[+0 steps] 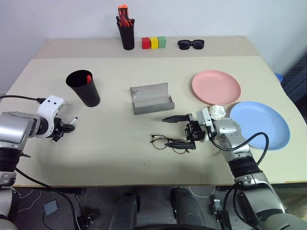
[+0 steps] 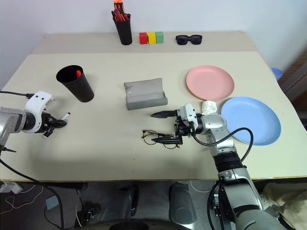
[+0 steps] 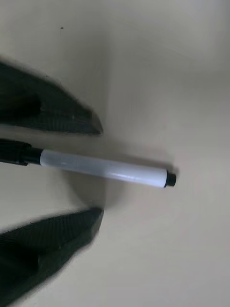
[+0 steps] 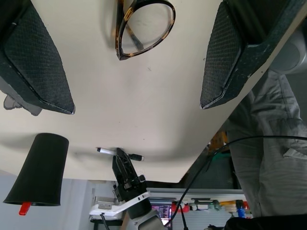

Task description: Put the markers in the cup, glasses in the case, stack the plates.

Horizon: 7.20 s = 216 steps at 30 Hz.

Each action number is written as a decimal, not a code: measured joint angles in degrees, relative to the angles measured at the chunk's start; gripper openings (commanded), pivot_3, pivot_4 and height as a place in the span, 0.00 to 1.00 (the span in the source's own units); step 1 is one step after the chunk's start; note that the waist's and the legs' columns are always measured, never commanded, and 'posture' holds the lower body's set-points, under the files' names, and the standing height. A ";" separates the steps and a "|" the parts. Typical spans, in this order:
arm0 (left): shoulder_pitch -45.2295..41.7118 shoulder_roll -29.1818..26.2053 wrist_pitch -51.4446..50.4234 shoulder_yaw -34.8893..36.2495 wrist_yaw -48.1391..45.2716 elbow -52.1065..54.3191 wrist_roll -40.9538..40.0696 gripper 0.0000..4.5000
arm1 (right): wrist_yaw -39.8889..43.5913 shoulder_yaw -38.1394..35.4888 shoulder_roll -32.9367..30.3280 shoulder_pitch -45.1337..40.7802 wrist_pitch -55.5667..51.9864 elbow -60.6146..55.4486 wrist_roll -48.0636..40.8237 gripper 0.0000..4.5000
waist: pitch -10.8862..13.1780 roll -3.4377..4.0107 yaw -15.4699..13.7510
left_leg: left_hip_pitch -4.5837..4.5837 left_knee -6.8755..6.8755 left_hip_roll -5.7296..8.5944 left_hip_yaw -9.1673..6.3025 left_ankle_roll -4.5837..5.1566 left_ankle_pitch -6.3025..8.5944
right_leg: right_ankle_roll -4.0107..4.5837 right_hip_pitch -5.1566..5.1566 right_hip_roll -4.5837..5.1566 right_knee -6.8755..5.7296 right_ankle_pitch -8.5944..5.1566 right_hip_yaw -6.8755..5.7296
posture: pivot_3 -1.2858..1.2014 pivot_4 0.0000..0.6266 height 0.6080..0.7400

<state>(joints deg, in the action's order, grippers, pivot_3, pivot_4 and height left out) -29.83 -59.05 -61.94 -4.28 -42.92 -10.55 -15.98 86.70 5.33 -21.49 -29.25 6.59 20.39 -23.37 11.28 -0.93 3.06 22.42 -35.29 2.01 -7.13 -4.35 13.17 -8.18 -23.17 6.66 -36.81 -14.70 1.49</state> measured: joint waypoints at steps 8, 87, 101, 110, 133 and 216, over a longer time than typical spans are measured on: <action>2.82 0.00 -0.51 1.65 0.70 3.05 0.74 0.01 | -0.07 -0.01 0.28 -0.06 0.52 0.33 0.07 0.95 | 0.00 0.00 0.39 | -0.03 -0.01 0.00 0.00 0.00 0.00 | 0.00 -0.02 0.00 -0.09 -0.01 0.01 | 0.52 0.24 1.00; -13.36 26.72 22.29 2.77 3.42 14.66 -4.93 0.80 | -24.36 -9.77 2.07 3.40 1.49 -1.99 0.79 0.95 | 0.00 -0.06 -0.31 | 0.07 -0.21 0.04 -0.01 -0.05 -0.03 | 0.01 0.00 0.02 -0.10 -0.02 0.01 | 0.52 0.24 1.00; -28.59 23.40 41.67 -17.24 -24.48 -21.77 10.44 0.80 | -37.75 -15.42 -4.87 24.25 -11.54 -31.07 -1.22 0.95 | 0.02 -0.09 -1.85 | 0.14 -0.17 0.05 0.00 0.03 -0.01 | 0.03 0.01 0.02 0.01 -0.08 -0.01 | 0.52 0.24 1.00; -36.31 32.33 57.38 -19.78 -28.59 -43.60 19.64 0.80 | -39.47 -19.26 -10.84 33.57 -14.59 -38.32 -2.16 0.95 | 0.06 -0.16 -1.96 | 0.25 -0.29 0.04 0.02 0.12 0.04 | 0.01 0.01 0.03 0.10 -0.08 -0.02 | 0.52 0.24 1.00; -40.39 39.68 63.33 -17.12 -26.65 -55.41 26.59 0.01 | -30.78 -27.72 -21.28 43.45 -11.40 -38.66 -1.58 0.95 | 0.07 -0.20 -2.03 | 0.56 -0.82 0.07 0.03 0.39 0.20 | -0.12 0.02 0.04 0.10 -0.13 -0.04 | 0.52 0.24 1.00; 22.56 7.17 31.32 12.64 -32.76 36.59 -15.57 0.71 | -13.02 1.91 -20.85 6.98 -15.46 -14.31 5.70 0.95 | 0.04 -0.08 -2.23 | 0.03 -0.78 0.01 0.08 0.37 0.21 | 0.21 0.40 0.07 0.00 -0.27 0.00 | 0.52 0.24 1.00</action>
<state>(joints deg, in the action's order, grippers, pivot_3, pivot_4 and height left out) -7.27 -51.87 -30.62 8.36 -75.68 26.04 -31.55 73.68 7.25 -42.34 -22.27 -8.87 6.08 -17.67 11.32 -1.01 0.83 22.45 -36.07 2.01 -7.05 -3.98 13.39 -7.97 -22.77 6.73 -36.81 -14.97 1.49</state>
